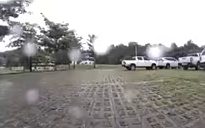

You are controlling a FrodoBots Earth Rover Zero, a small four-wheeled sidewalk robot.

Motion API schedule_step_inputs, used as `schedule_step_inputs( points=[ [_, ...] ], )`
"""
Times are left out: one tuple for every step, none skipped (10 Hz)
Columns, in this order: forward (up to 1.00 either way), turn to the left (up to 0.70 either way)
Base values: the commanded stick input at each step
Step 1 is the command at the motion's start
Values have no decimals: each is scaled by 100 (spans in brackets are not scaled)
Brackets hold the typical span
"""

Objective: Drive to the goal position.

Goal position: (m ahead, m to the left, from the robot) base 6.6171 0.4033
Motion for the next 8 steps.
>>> schedule_step_inputs(
  points=[
    [85,0],
    [85,0],
    [85,0],
    [85,0],
    [85,0],
    [85,0],
    [85,0],
    [85,0]
  ],
)
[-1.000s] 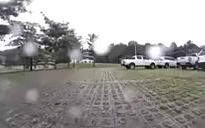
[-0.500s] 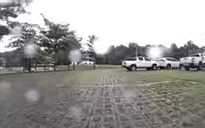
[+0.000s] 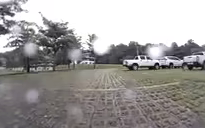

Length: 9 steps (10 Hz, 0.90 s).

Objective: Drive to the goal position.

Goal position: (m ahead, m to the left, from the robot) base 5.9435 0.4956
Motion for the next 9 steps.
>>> schedule_step_inputs(
  points=[
    [85,0],
    [85,0],
    [85,0],
    [85,0],
    [85,0],
    [85,0],
    [85,0],
    [85,0],
    [85,0]
  ],
)
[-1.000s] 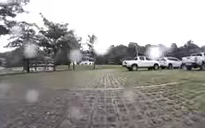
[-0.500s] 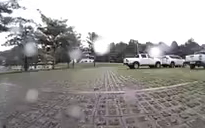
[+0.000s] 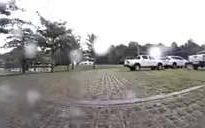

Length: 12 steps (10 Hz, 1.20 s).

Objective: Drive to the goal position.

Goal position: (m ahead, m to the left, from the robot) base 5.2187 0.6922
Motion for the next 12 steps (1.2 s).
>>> schedule_step_inputs(
  points=[
    [85,0],
    [85,0],
    [85,0],
    [85,0],
    [85,0],
    [85,0],
    [85,0],
    [85,0],
    [85,0],
    [85,0],
    [85,0],
    [85,0]
  ],
)
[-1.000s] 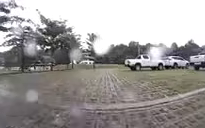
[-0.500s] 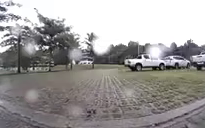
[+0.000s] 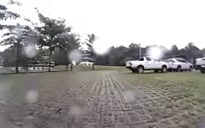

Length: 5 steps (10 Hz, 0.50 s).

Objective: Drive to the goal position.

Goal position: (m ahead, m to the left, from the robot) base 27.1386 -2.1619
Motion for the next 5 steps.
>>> schedule_step_inputs(
  points=[
    [85,0],
    [85,0],
    [85,0],
    [85,0],
    [85,0]
  ],
)
